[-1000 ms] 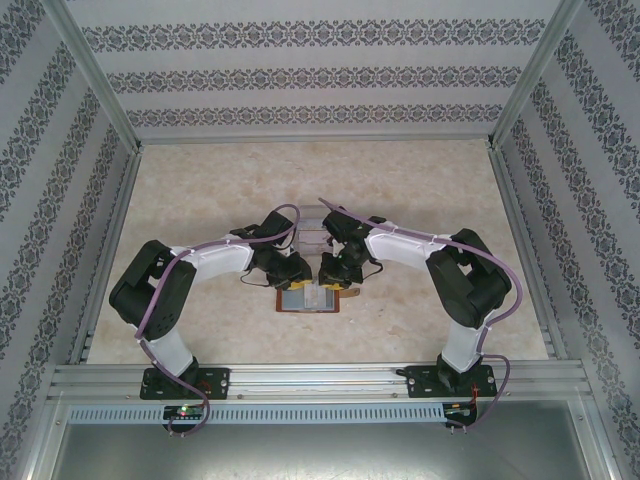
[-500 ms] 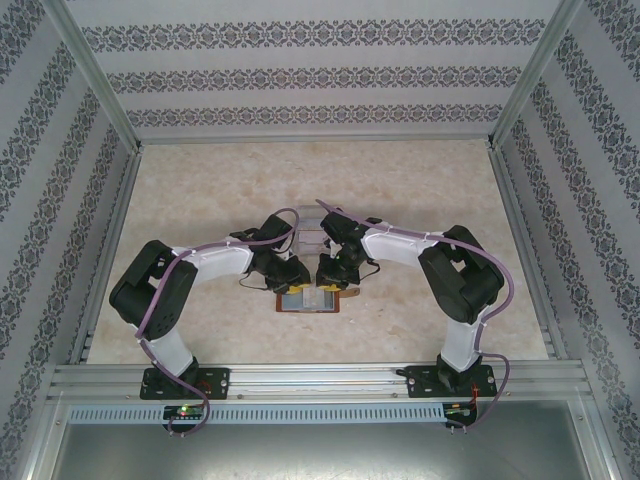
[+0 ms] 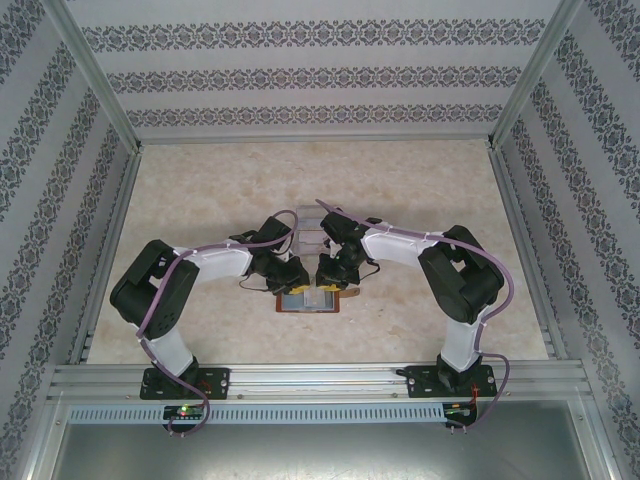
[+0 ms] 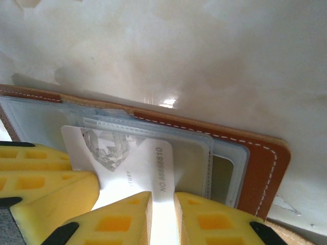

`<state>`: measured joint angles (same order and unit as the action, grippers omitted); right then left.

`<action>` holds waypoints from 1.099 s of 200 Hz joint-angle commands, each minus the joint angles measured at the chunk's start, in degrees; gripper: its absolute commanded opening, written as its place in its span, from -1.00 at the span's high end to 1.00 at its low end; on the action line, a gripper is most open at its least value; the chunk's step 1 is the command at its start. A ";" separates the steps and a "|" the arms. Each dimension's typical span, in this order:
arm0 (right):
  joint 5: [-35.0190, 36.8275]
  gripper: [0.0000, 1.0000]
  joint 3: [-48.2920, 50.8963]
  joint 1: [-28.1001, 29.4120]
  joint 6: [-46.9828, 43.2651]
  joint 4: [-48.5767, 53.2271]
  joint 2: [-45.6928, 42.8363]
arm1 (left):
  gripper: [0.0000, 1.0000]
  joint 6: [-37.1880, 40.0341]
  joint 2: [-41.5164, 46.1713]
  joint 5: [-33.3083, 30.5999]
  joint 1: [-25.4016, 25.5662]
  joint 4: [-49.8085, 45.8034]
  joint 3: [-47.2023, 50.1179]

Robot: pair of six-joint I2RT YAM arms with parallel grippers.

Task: Take the credit cards out of the card holder

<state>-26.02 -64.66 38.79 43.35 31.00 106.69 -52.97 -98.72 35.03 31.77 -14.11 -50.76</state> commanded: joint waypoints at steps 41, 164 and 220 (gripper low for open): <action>2.97 0.56 1.45 0.11 -0.72 2.27 1.43 | 0.79 2.22 2.46 -3.21 -0.92 -4.21 -0.42; 6.14 0.52 0.04 -0.43 -2.35 5.97 -0.34 | 0.82 6.91 5.52 -5.80 -1.53 -11.68 -2.75; 8.00 0.50 -1.55 -0.53 -3.33 8.41 -1.46 | 0.88 12.27 6.43 -8.39 -1.62 -18.49 -6.32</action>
<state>-22.70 -65.54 38.76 41.54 34.06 106.24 -44.75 -93.89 29.95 31.00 -26.17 -55.13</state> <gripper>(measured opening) 0.249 0.065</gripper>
